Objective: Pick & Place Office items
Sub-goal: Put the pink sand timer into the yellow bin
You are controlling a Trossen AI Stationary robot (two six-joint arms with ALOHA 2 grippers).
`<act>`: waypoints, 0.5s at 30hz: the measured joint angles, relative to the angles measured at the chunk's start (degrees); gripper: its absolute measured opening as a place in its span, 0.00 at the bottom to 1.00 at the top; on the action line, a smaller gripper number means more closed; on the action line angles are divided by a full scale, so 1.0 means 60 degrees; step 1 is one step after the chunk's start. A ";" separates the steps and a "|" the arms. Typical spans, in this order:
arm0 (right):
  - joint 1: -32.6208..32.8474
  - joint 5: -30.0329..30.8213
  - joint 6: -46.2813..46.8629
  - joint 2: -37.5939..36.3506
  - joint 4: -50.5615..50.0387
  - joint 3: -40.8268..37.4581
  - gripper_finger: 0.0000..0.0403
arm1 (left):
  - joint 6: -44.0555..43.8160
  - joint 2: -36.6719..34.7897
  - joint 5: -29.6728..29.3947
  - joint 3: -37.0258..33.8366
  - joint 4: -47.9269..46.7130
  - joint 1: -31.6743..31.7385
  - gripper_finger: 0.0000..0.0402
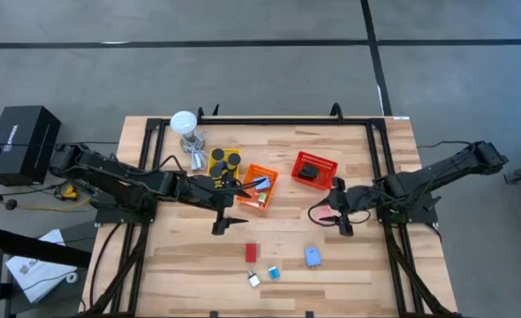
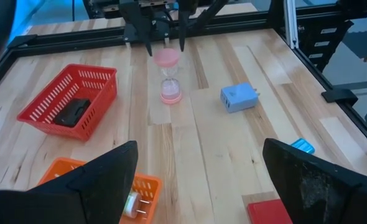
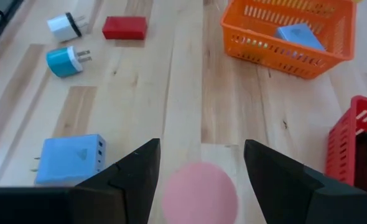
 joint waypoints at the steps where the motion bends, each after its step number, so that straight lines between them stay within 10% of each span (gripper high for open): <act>1: -0.0012 0.0000 -0.0003 0.0010 -0.0050 0.0000 0.56 | 0.0002 -0.0001 0.0015 0.0000 0.0003 0.0004 0.85; 15: -0.0050 -0.0247 -0.0134 0.0706 -0.0160 0.0007 0.63 | 0.0002 0.0001 0.0024 0.0004 0.0141 0.0006 0.85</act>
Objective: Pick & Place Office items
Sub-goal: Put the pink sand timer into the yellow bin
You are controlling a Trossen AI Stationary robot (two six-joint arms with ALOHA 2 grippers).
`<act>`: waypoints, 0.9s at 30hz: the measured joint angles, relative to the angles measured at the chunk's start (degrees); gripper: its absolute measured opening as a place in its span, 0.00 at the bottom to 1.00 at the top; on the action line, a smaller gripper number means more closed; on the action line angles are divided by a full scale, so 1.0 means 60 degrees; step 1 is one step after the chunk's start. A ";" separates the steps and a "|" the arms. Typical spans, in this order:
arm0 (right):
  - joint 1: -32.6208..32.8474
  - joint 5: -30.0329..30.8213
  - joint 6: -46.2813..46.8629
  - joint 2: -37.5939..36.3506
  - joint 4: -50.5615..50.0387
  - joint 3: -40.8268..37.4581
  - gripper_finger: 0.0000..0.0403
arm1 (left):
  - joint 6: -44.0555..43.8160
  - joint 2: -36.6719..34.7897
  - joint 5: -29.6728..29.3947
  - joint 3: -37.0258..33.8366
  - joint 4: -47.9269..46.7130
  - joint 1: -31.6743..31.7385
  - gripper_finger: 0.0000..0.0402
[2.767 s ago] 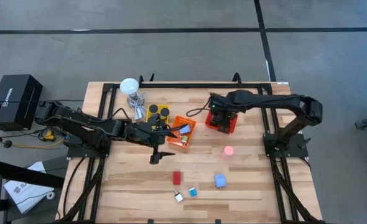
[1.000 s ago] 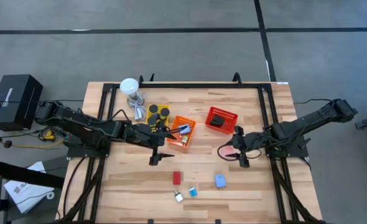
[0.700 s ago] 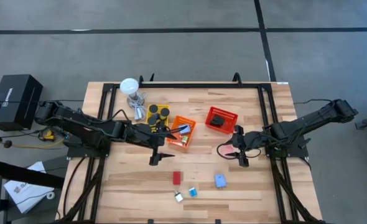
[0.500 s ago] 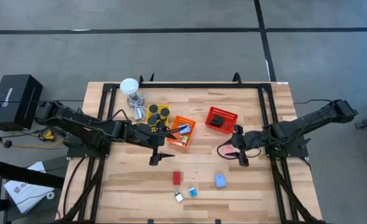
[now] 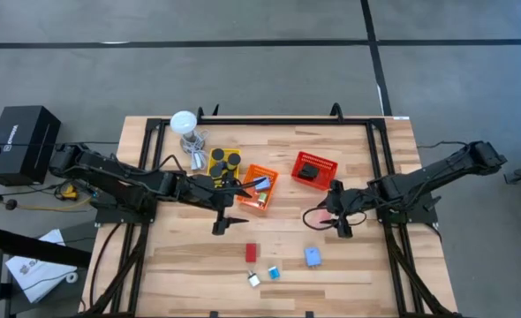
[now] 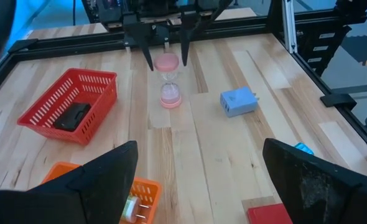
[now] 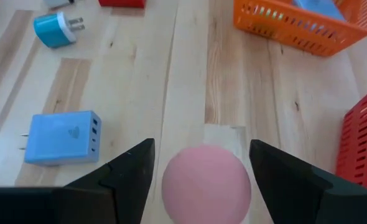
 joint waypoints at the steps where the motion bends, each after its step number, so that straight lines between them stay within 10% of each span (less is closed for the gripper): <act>1: -0.0008 0.0003 0.0000 0.0043 0.0000 0.0000 0.63 | 0.0000 0.0000 -0.0002 0.0000 0.0008 0.0000 0.85; 27: 0.0075 -0.0004 0.0182 0.1273 -0.0262 0.0008 0.65 | 0.0000 -0.0002 -0.0033 0.0000 0.0067 0.0000 0.85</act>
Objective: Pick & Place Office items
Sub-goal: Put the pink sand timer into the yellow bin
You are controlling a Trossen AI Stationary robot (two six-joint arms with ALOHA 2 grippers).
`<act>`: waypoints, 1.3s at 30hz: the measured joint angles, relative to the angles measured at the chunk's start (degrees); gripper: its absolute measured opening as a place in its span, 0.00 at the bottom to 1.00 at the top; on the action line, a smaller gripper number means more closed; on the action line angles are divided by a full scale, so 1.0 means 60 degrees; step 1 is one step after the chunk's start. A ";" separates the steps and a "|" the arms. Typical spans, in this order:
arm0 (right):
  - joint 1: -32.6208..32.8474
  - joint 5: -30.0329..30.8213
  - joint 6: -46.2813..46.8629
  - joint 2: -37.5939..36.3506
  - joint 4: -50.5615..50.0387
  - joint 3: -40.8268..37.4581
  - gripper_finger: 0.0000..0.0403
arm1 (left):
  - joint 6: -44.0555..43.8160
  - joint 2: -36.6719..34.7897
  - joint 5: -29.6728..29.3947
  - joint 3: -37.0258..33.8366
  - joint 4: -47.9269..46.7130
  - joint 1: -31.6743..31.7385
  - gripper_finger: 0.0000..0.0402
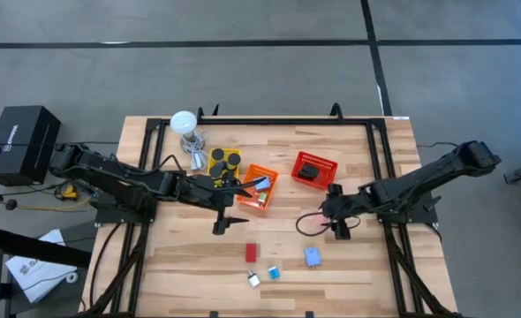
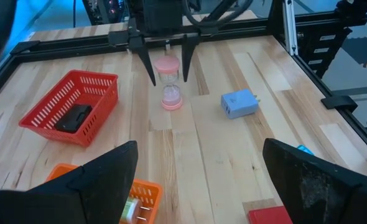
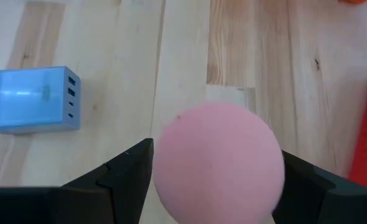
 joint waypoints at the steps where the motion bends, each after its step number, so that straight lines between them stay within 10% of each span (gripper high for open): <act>1: 0.0000 0.0000 0.0000 0.0053 0.0040 0.0003 0.65 | 0.0000 0.0000 0.0000 0.0000 0.0000 0.0000 0.85; 39: -0.0022 -0.0065 -0.0149 0.0137 -0.0778 0.0772 0.57 | 0.0000 0.0000 -0.0011 0.0000 -0.0007 0.0000 0.85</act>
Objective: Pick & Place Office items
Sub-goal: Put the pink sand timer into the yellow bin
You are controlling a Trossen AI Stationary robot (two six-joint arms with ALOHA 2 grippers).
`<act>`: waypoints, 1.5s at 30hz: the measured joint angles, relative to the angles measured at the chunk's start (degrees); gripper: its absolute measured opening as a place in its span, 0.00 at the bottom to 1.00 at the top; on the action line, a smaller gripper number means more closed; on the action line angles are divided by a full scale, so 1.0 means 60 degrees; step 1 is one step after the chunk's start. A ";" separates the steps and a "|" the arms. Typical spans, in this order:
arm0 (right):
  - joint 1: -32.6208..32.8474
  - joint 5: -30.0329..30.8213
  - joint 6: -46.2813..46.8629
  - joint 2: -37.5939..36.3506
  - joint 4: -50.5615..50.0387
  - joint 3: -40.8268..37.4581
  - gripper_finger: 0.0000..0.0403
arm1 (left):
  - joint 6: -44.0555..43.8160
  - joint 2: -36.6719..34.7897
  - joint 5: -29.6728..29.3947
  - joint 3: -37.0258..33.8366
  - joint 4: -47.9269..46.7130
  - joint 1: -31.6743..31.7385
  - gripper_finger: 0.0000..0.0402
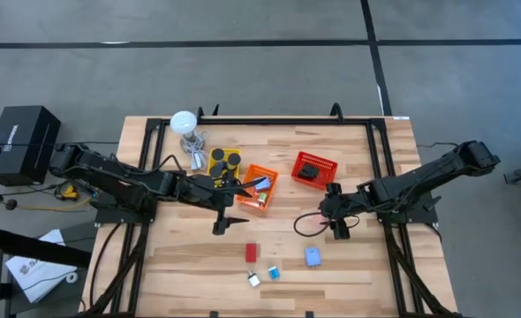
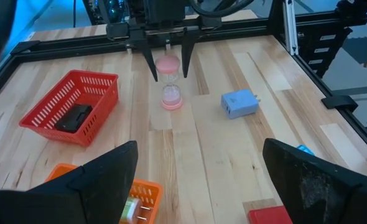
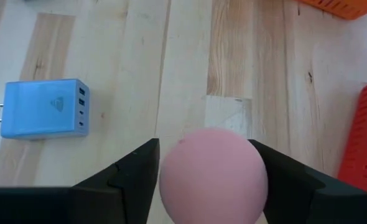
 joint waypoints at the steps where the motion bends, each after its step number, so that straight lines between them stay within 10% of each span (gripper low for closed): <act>1: 0.0000 -0.0005 0.0000 0.0000 0.0002 0.0000 0.56 | 0.0000 0.0000 0.0000 0.0000 0.0000 0.0000 0.85; 28: -0.0845 -0.0467 -0.1587 0.0103 0.0719 0.1429 0.50 | -0.0503 0.0032 -0.0023 0.0000 0.0162 0.0000 0.85; 45: -0.1927 -0.0999 -0.3676 0.2990 0.0446 0.4142 0.48 | -0.1301 0.3925 -0.1891 -0.0006 0.5131 0.0714 0.85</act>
